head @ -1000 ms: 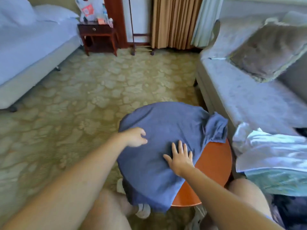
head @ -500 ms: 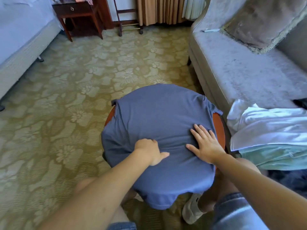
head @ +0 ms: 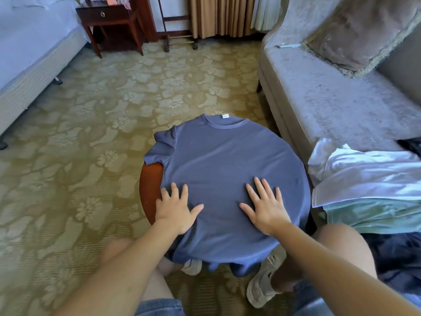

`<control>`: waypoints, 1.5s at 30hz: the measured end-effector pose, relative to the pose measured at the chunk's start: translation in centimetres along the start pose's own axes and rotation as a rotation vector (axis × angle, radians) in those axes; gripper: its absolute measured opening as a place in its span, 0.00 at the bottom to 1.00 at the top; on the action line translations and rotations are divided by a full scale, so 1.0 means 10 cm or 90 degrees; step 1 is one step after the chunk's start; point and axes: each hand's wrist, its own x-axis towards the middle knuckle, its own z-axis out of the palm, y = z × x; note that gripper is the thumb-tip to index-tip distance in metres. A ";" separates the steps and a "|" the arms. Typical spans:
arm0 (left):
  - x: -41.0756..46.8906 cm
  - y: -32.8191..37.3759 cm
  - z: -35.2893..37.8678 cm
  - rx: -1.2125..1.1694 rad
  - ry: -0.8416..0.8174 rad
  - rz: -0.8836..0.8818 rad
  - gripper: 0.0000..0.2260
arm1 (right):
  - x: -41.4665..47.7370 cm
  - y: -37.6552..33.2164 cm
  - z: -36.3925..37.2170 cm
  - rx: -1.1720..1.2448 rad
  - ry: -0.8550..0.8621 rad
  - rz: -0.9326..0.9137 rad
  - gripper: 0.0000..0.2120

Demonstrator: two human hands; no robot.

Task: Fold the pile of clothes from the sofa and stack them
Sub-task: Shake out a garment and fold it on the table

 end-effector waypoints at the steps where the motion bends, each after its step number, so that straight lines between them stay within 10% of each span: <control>1: -0.02 0.02 -0.04 0.037 0.022 0.006 0.38 | -0.02 0.05 0.01 -0.002 0.022 -0.013 0.43; 6: 0.32 -0.09 -0.35 -0.042 0.086 -0.013 0.28 | 0.29 0.00 -0.18 -0.021 0.124 0.063 0.26; 18: 1.16 -0.96 -0.25 -0.626 0.116 -0.373 0.35 | 1.33 -1.03 -0.08 -0.026 -0.022 -0.070 0.33; 26: 1.16 -1.01 -0.12 -0.558 0.272 -0.303 0.32 | 1.52 -1.06 -0.11 -0.046 -0.019 -0.032 0.34; 36: 1.13 -1.19 -0.08 -0.989 0.013 -0.231 0.40 | 1.32 -1.05 -0.10 -0.073 -0.019 -0.032 0.35; 45: 1.31 -1.28 -0.21 -0.823 0.175 -0.195 0.33 | 1.38 -1.17 -0.09 -0.080 -0.025 -0.035 0.35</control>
